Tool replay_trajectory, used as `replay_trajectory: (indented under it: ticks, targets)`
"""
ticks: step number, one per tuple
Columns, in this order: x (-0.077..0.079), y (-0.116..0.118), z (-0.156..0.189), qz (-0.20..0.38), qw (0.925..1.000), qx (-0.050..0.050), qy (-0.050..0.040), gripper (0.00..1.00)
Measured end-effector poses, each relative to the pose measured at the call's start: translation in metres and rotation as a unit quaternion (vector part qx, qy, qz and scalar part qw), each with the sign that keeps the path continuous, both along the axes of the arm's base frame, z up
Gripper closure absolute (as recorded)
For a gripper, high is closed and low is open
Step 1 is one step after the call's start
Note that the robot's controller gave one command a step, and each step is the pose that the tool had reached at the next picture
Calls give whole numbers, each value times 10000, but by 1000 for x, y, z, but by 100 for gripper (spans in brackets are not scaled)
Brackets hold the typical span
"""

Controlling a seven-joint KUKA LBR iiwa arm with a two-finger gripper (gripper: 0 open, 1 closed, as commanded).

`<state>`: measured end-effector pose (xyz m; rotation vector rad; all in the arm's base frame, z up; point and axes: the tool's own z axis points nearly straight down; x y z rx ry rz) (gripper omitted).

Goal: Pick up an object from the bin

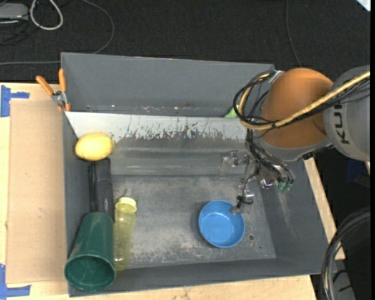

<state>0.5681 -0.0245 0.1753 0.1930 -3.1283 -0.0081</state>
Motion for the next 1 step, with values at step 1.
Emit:
replay_trajectory:
  ticks: [1]
  targets:
    - [-39, -47, -19, -21, 10000, -38, -44, 0]
